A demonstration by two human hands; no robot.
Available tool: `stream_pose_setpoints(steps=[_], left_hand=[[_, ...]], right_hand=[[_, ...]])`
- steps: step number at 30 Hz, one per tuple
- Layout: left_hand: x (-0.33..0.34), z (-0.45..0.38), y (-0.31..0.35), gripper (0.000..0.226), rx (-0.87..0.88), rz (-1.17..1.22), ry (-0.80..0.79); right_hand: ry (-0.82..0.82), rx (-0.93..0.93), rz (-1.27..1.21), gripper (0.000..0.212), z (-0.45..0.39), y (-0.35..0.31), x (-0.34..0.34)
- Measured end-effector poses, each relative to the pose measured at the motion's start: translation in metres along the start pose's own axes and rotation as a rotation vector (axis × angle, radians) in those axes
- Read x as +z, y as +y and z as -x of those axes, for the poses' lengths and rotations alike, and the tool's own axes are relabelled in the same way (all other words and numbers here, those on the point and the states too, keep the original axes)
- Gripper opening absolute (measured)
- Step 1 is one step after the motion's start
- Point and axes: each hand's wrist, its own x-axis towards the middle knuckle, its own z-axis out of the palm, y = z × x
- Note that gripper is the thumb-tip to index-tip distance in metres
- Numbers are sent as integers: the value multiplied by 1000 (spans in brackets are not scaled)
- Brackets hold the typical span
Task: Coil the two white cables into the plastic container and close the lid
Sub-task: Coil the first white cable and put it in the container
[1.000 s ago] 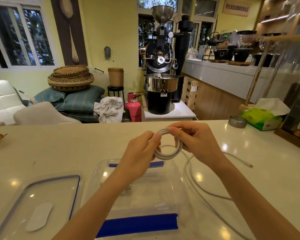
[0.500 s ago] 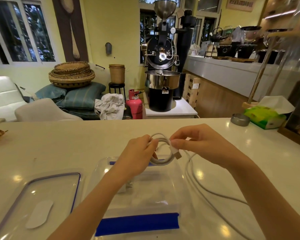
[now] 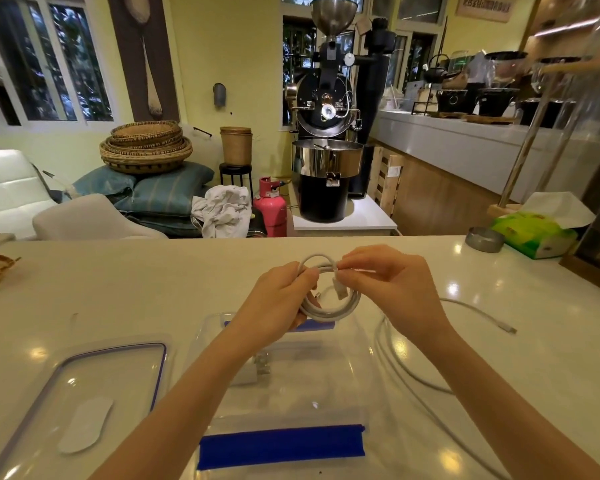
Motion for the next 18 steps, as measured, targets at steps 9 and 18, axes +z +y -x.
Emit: stream_pose_setpoints(steps=[9, 18], left_hand=[[-1, 4, 4, 29, 15, 72, -12], [-7, 6, 10, 31, -79, 339, -19]], right_hand=[[-334, 490, -488, 38, -5, 4, 1], [-498, 503, -1016, 36, -3, 17, 5]])
